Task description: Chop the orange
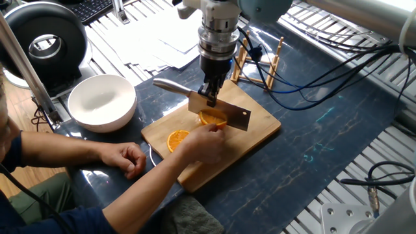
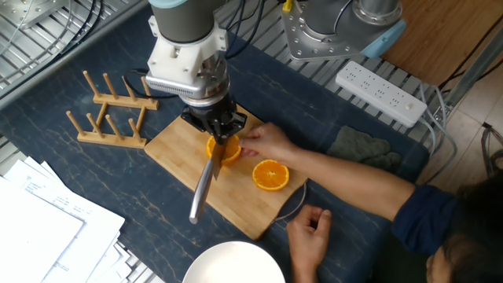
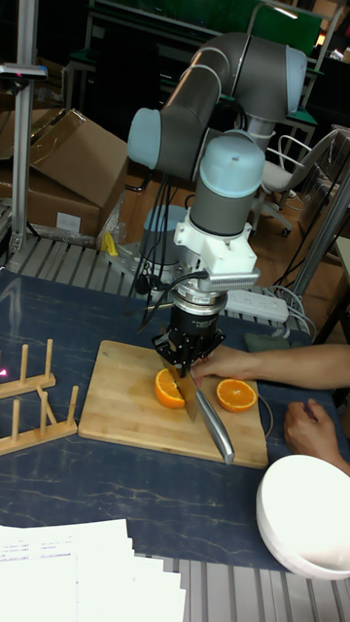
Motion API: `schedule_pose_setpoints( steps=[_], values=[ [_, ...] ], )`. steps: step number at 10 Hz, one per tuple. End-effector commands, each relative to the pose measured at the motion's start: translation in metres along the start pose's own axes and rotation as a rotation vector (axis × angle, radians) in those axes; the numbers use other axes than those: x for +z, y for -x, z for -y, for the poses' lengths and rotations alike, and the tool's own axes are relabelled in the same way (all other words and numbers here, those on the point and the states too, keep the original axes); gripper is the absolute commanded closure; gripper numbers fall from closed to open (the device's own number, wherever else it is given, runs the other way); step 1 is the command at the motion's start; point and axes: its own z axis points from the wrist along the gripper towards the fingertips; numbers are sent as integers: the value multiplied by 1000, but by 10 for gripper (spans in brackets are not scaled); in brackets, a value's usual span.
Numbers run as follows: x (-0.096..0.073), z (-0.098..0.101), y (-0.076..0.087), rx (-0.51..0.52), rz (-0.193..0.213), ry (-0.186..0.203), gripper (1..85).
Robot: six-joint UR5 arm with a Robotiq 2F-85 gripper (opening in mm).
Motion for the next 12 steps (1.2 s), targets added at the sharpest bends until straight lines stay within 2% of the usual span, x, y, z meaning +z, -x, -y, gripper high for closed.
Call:
schedule_pose_setpoints(
  steps=[1, 12],
  values=[
    [1, 1, 3, 13, 0, 3, 843],
    [8, -2, 6, 47, -8, 36, 843]
  ],
)
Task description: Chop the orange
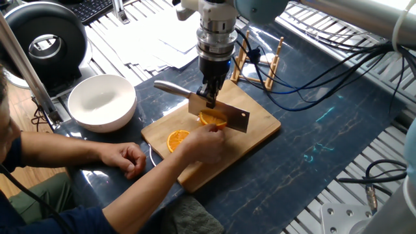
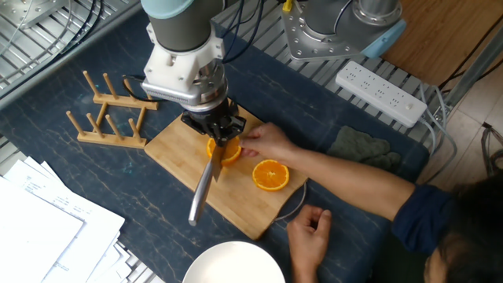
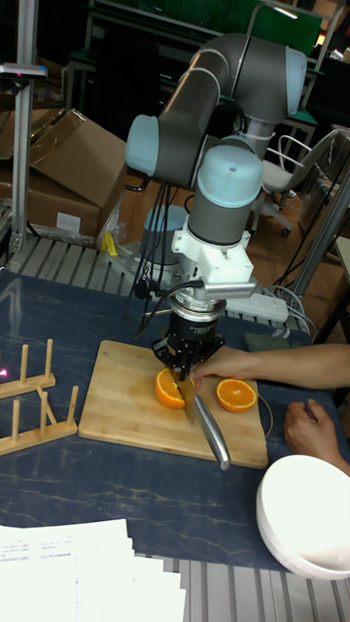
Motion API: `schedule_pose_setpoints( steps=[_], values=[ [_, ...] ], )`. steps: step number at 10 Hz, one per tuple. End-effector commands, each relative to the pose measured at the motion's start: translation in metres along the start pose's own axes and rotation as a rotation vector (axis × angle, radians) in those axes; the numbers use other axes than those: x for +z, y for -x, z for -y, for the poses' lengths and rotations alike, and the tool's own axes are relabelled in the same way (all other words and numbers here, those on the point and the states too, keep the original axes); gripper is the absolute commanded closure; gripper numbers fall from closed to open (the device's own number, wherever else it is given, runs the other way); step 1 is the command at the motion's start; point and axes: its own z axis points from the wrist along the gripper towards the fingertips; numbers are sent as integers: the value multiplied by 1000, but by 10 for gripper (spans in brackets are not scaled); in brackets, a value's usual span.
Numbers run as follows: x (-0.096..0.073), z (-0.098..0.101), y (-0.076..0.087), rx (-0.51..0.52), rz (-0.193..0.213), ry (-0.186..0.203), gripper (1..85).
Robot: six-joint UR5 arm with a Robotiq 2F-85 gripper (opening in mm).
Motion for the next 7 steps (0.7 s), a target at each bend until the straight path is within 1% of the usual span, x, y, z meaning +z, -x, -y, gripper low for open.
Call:
schedule_pose_setpoints(
  steps=[1, 3, 7],
  values=[
    [0, -4, 3, 23, 5, 31, 843],
    [3, -2, 6, 34, 5, 36, 843],
    [2, 0, 10, 53, 2, 62, 843]
  ],
)
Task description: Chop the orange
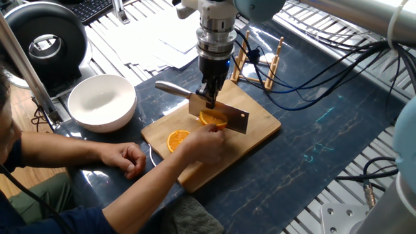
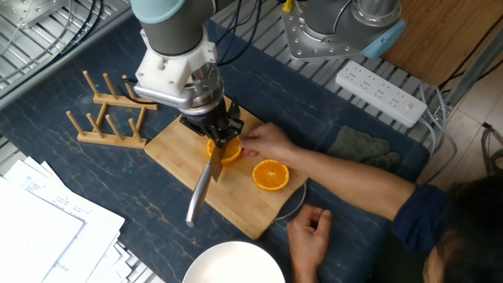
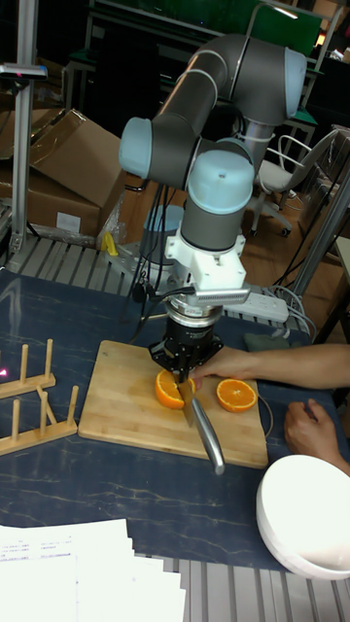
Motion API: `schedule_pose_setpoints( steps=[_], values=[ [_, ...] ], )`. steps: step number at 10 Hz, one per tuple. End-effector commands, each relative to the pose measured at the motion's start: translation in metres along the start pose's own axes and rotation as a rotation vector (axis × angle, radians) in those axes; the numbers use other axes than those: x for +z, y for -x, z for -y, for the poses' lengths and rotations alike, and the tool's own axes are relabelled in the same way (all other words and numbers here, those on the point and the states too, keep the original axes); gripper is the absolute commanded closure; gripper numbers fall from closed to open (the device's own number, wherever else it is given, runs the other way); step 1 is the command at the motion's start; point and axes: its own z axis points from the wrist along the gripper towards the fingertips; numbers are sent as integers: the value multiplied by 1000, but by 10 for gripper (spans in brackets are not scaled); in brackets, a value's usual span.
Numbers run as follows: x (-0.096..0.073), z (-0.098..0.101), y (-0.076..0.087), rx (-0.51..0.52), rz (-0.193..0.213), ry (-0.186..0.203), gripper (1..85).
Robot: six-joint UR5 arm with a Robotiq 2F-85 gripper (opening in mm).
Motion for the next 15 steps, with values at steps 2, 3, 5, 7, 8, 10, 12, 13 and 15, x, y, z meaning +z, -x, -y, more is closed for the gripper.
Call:
schedule_pose_setpoints(
  steps=[2, 3, 5, 7, 8, 10, 12, 13, 15],
  values=[
    [1, 0, 6, 24, 9, 24, 843],
    [0, 0, 5, 24, 8, 23, 843],
    [-6, 2, 2, 22, 1, 25, 843],
    [-17, 2, -6, 44, -3, 7, 843],
    [-24, 4, -9, 45, -5, -4, 843],
    [-31, 5, -12, 44, -7, 8, 843],
    [-31, 6, -12, 47, -7, 8, 843],
    [-29, 6, -10, 48, -6, 8, 843],
    [-29, 6, -12, 50, -12, 8, 843]
  ],
)
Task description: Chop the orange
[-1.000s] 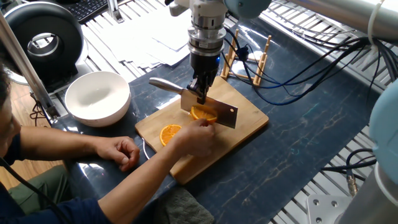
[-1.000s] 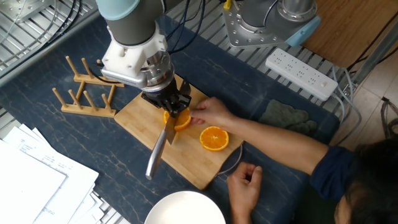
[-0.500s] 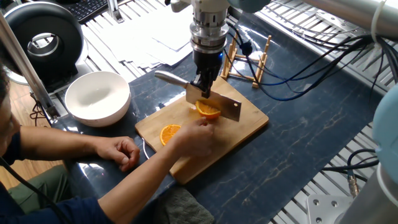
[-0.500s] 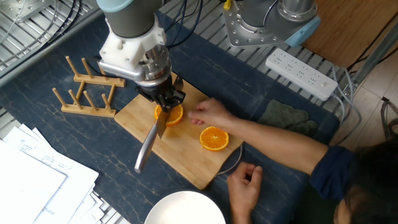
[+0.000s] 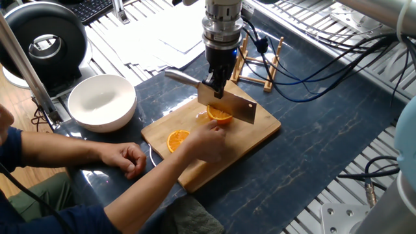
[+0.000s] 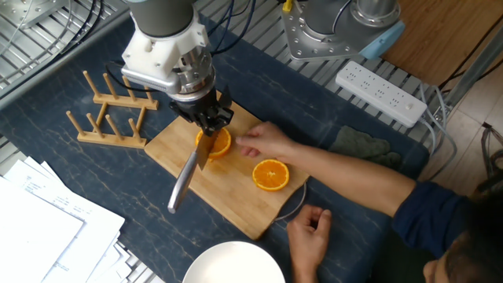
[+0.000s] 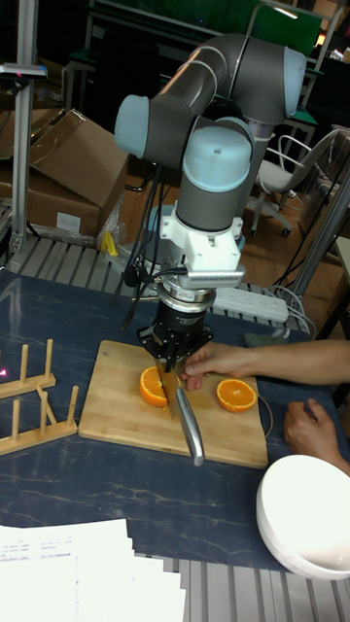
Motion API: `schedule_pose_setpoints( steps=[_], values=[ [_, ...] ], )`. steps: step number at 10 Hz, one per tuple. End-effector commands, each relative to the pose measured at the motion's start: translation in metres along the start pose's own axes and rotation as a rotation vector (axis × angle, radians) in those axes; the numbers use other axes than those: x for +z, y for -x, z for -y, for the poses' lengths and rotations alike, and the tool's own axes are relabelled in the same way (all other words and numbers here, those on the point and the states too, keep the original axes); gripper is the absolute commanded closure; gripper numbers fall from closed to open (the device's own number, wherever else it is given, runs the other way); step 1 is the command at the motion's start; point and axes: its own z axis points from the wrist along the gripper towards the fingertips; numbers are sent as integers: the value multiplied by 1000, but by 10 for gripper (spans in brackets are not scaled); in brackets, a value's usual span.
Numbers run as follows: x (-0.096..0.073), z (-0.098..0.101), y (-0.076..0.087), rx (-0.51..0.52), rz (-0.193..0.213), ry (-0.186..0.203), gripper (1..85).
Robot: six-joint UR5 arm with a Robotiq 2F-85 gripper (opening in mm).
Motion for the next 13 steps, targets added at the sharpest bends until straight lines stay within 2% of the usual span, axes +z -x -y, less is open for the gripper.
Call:
schedule_pose_setpoints(
  steps=[1, 9, 13],
  values=[
    [-2, -2, 0, 8, 2, 14, 843],
    [-2, -8, 4, -11, 18, 38, 843],
    [-2, -3, 12, -5, 48, 18, 843]
  ],
)
